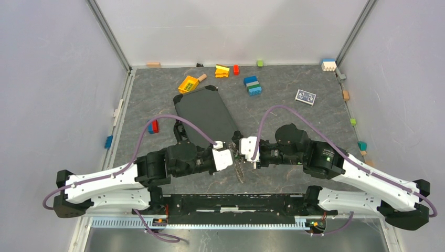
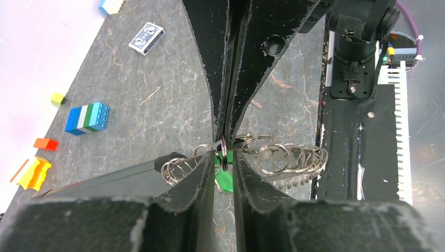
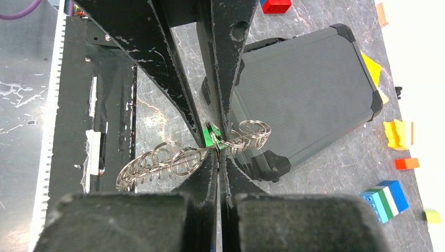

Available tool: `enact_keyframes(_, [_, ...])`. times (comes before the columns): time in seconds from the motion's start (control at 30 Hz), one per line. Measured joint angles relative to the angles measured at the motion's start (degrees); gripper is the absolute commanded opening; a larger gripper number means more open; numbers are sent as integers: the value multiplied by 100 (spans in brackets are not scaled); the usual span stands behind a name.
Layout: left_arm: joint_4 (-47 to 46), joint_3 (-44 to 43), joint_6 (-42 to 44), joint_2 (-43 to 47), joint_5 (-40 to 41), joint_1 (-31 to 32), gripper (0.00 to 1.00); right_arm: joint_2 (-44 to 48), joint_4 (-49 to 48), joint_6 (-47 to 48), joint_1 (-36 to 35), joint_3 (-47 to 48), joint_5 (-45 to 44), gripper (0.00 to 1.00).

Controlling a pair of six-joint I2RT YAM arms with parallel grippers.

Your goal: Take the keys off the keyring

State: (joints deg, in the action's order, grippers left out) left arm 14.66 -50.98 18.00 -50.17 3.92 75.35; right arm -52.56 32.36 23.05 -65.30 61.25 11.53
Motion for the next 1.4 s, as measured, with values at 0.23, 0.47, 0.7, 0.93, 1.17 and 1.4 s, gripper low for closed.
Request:
enact_keyframes(0.23, [44,-103,7,-120,4,-2,2,0,11,22,4,0,9,0])
enact_keyframes(0.47, [173,-179,50,-201,-72,-2,2,33,57,39,4,-42,50,0])
enact_keyframes(0.7, [-31,17,247,-37,-326,-7,2,396,-341,15,-2,-435,116,23])
enact_keyframes(0.93, [-466,852,282,673,-431,-4,2,1113,-1510,-142,-11,-1200,92,35])
enact_keyframes(1.17, [-1119,1469,269,1196,-428,-4,2,1707,-2472,-487,-11,-1996,105,35])
enact_keyframes(1.4, [-1735,1862,245,1609,-533,-4,2,1775,-3259,-1038,-11,-2632,212,38])
